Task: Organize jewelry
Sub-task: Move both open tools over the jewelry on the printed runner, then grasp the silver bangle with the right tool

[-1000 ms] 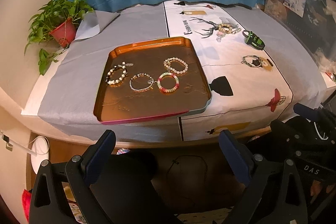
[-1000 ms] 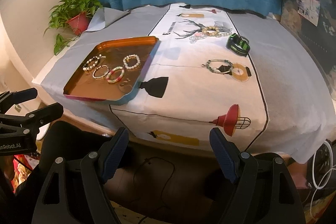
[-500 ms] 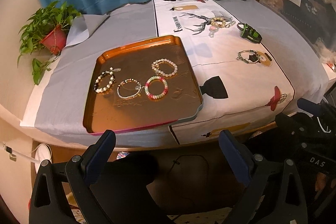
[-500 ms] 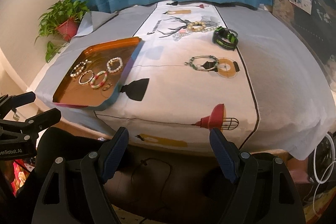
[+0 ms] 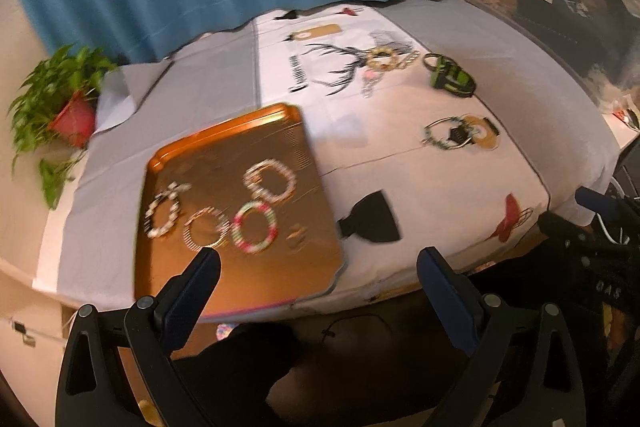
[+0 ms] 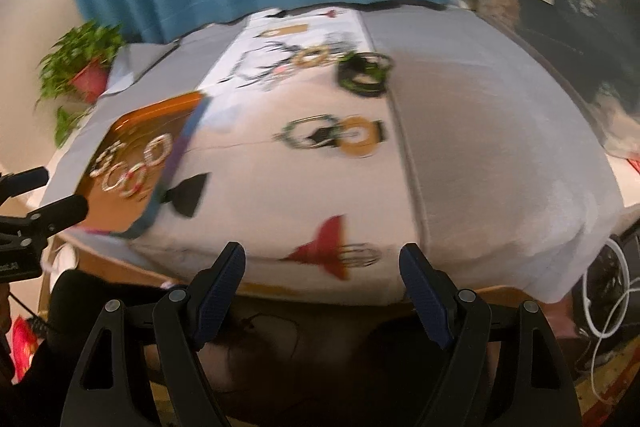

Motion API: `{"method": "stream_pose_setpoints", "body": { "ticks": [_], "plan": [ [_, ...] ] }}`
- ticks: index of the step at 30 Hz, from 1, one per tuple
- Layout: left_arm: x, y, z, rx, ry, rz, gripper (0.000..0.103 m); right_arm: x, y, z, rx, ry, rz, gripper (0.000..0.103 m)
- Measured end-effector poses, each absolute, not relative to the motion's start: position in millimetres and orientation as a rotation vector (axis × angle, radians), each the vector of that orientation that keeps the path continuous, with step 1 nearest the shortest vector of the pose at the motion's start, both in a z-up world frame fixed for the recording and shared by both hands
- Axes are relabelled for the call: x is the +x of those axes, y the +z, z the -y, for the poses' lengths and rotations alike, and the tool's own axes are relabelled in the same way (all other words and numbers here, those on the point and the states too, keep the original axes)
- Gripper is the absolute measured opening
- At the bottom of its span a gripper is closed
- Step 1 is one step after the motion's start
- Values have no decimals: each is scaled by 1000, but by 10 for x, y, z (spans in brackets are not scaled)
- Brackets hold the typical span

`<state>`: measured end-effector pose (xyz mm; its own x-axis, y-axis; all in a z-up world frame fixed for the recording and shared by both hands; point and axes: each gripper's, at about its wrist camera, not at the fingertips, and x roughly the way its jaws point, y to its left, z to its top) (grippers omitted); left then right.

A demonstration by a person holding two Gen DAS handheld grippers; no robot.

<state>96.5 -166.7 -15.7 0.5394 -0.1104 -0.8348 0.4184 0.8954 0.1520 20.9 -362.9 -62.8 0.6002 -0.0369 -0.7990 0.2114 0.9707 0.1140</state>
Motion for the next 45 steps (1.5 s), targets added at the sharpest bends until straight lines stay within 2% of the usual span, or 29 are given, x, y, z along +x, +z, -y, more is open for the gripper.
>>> {"method": "stream_pose_setpoints", "body": {
  "ticks": [8,17,22,28,37,41,45],
  "plan": [
    [1449,-342,2249,355,-421,-975,98,572,-586,4278,232,-256,-879,80],
    [2132,-770,2876,411,-477,-1023,98,1577,-564,5008,207,-293,-818,80],
    [2309,-923,3030,421,-538,-1052,98,2284,-735,5256,182,-216,-860,80],
    [2283,-1057,3053,463,-575,-1076,98,2606,-1109,5209,1,-130,-945,80],
    [2268,-1113,3104,468,-625,-1101,98,2692,-1185,4827,-75,57,-916,92],
    [2303,-1142,3125,451,-674,-1143,97,2828,-1210,4768,-71,79,-933,102],
    [2285,-1105,3151,446,-753,-1149,97,2907,-1208,4738,-75,89,-935,103]
  ]
}}
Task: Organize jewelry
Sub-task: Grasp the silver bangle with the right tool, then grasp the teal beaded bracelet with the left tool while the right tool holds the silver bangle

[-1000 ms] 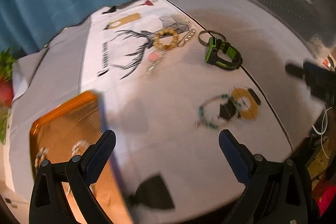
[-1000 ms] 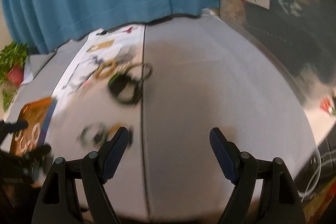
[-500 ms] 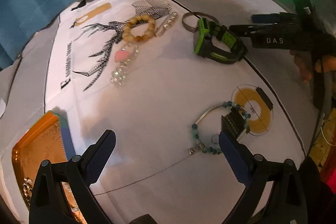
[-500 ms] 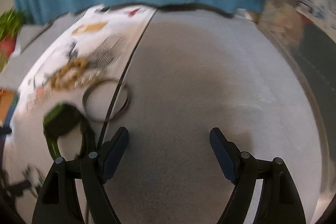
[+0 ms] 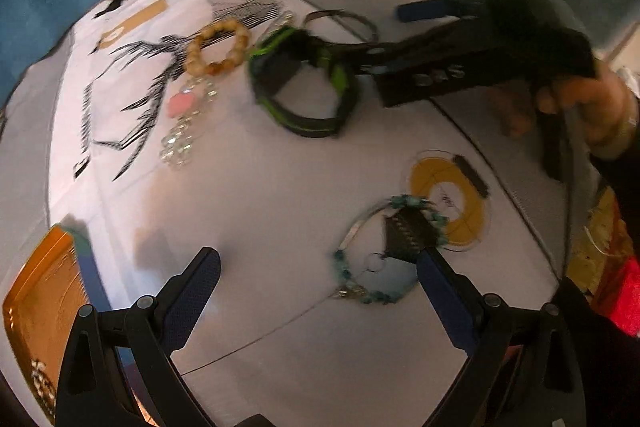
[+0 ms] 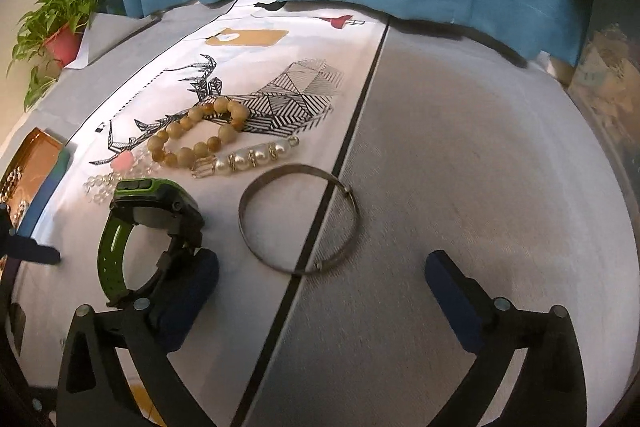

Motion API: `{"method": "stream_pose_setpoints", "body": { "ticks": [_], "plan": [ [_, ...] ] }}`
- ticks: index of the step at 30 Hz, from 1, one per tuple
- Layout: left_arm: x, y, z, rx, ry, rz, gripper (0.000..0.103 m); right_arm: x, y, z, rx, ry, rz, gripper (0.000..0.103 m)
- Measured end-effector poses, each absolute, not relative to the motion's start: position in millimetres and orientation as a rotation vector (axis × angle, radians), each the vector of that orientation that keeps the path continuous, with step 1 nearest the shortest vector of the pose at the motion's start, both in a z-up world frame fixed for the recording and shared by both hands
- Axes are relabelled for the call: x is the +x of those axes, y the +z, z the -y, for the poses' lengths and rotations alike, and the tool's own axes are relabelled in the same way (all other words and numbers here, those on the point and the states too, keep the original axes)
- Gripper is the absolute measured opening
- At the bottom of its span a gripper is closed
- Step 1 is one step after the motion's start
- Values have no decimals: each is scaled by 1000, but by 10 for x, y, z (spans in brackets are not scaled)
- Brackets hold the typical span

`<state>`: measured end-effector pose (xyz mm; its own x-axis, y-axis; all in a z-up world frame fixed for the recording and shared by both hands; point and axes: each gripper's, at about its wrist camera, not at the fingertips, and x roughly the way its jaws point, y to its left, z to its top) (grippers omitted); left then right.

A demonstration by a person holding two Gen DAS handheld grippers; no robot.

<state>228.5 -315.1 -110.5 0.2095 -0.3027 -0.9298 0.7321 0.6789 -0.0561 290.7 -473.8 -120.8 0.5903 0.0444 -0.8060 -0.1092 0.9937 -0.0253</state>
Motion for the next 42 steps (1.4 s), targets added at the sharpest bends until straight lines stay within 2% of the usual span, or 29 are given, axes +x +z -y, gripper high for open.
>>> {"method": "stream_pose_setpoints", "body": {
  "ticks": [18,19,20,21,22,25,30,42],
  "plan": [
    [2007,-1117,3349,532,-830,-1074,96,3057,-1208,4704,-68,71,-937,103],
    [1988,-1099,3342,521,-837,-1053,83,3059,-1205,4699,-69,71,-936,102],
    [1978,-1058,3334,507,-843,-1033,52,3048,-1195,4690,-70,72,-930,89],
    [1973,-1027,3330,502,-852,-1026,30,3011,-1154,4678,-72,84,-901,73],
    [2005,-1000,3328,491,-868,-1050,4,2979,-1139,4651,-92,78,-888,63],
    [2162,-997,3225,373,-851,-1132,4,2941,-1150,4652,-71,58,-891,63],
    [2195,-887,2993,309,-787,-1125,1,2789,-1062,4708,-51,-11,-875,63],
    [1992,-255,2475,243,-738,-996,0,2071,-501,4682,-26,-135,-813,63]
  ]
}}
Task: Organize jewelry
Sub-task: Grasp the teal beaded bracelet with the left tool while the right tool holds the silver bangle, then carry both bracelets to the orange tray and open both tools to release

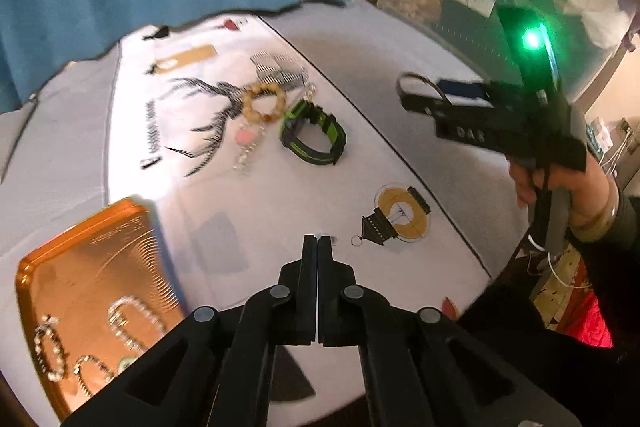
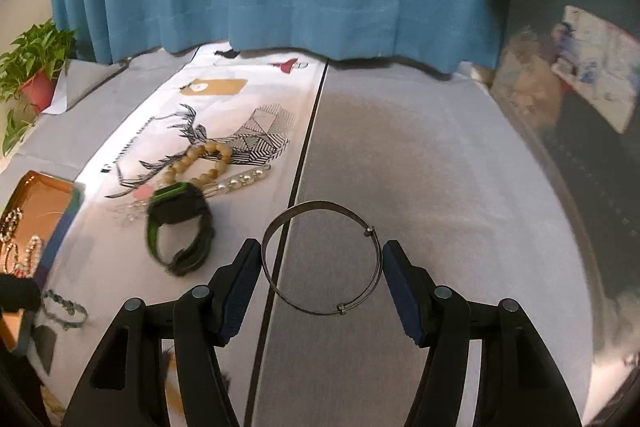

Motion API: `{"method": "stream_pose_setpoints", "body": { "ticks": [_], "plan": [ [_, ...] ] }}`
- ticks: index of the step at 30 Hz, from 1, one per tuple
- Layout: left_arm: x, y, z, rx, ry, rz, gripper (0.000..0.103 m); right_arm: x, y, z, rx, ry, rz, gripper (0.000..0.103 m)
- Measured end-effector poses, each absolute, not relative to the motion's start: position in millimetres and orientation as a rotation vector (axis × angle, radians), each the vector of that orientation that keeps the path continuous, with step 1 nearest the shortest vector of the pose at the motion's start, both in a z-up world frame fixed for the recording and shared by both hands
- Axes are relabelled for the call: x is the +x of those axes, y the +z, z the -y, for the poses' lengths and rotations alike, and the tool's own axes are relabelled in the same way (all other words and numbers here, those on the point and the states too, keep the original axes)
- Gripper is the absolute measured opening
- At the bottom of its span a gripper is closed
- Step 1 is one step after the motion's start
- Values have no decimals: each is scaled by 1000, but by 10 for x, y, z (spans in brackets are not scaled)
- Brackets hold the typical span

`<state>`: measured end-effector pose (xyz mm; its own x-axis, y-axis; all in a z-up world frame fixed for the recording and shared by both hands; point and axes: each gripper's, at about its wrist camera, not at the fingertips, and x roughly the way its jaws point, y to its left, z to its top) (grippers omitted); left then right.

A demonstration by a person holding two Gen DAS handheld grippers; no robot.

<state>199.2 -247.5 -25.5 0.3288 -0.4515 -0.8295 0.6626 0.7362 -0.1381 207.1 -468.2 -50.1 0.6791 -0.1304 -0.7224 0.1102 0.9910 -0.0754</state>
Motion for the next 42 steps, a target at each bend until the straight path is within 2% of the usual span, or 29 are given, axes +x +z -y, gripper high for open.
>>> {"method": "stream_pose_setpoints", "body": {
  "ticks": [6,11,12,16,17,27,28,29,31,36,42],
  "plan": [
    [1722,41,2065,202,-694,-942,0,1526,-242,4398,-12,-136,-782,63],
    [1623,-6,1946,205,-721,-926,0,1277,-253,4295,27,-146,-811,63],
    [1628,-40,1964,207,-726,-935,2,1240,-275,4299,34,-151,-817,63],
    [1757,-334,2162,248,-738,-1002,23,1181,-387,4363,41,-174,-839,63],
    [1795,-423,2219,268,-728,-1019,24,1189,-418,4388,48,-176,-846,63],
    [2086,-1010,2477,365,-688,-1118,24,1338,-696,4661,95,-192,-890,63],
    [2051,-1017,2492,395,-694,-1119,22,1339,-714,4673,104,-190,-893,63],
    [2015,-1019,2511,430,-687,-1115,6,1337,-725,4682,108,-189,-894,63],
    [1980,-1004,2514,434,-688,-1133,7,1333,-728,4679,109,-191,-895,63],
    [1871,-723,2395,357,-668,-1085,7,1253,-606,4651,126,-188,-865,63],
    [1518,-54,2135,299,-638,-954,7,1003,-208,4439,134,-168,-801,63]
  ]
}}
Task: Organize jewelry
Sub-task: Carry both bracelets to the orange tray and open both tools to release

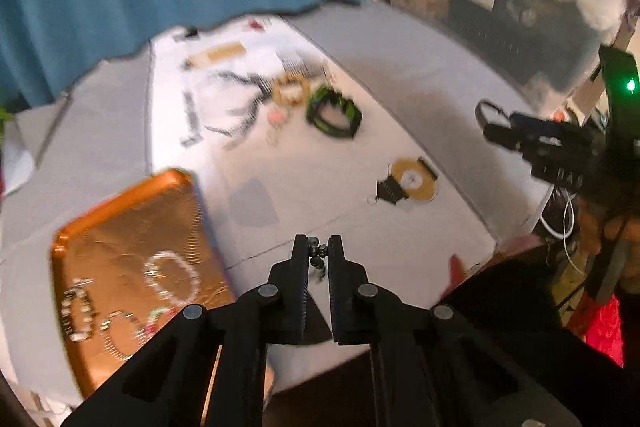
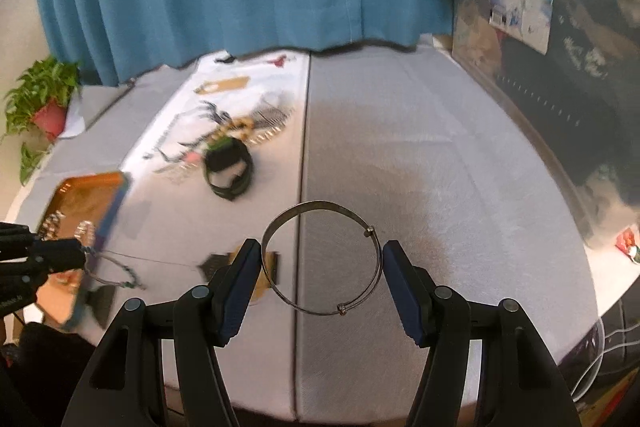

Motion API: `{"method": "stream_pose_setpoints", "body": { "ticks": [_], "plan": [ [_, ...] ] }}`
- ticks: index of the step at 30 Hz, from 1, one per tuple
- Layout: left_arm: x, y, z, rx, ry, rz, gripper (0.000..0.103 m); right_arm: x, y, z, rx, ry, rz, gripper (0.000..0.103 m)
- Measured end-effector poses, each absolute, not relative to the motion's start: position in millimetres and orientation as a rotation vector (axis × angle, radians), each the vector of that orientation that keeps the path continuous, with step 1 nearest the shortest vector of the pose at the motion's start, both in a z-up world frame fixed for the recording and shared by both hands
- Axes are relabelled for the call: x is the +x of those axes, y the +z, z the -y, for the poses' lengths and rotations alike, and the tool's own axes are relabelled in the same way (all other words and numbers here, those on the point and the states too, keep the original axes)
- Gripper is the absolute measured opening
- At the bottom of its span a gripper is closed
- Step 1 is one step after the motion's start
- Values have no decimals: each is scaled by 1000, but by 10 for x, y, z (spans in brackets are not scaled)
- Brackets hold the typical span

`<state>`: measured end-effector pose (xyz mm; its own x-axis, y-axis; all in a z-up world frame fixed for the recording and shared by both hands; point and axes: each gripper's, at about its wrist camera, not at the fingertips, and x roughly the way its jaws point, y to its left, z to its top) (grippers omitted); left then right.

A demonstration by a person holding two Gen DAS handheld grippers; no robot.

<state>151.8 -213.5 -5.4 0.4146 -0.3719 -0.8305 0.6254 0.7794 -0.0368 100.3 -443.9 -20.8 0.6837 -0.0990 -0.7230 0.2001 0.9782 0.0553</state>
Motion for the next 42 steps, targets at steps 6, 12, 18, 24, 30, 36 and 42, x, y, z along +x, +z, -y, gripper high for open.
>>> {"method": "stream_pose_setpoints", "body": {
  "ticks": [6,12,18,24,30,36,42],
  "plan": [
    [1148,380,1765,257,-583,-848,7,634,126,3825,76,-72,-745,63],
    [836,498,1328,216,-547,-818,7,297,174,3172,43,31,-757,63],
    [544,487,837,161,-502,-811,7,86,91,2629,5,108,-801,63],
    [377,413,346,110,-434,-813,7,10,13,2202,-50,174,-837,63],
    [432,332,38,80,-384,-823,7,72,-42,1883,-95,218,-859,63],
    [600,282,-54,72,-370,-817,7,257,-127,1703,-117,228,-885,63],
    [849,222,-92,63,-372,-817,7,529,-234,1596,-128,226,-910,63]
  ]
}}
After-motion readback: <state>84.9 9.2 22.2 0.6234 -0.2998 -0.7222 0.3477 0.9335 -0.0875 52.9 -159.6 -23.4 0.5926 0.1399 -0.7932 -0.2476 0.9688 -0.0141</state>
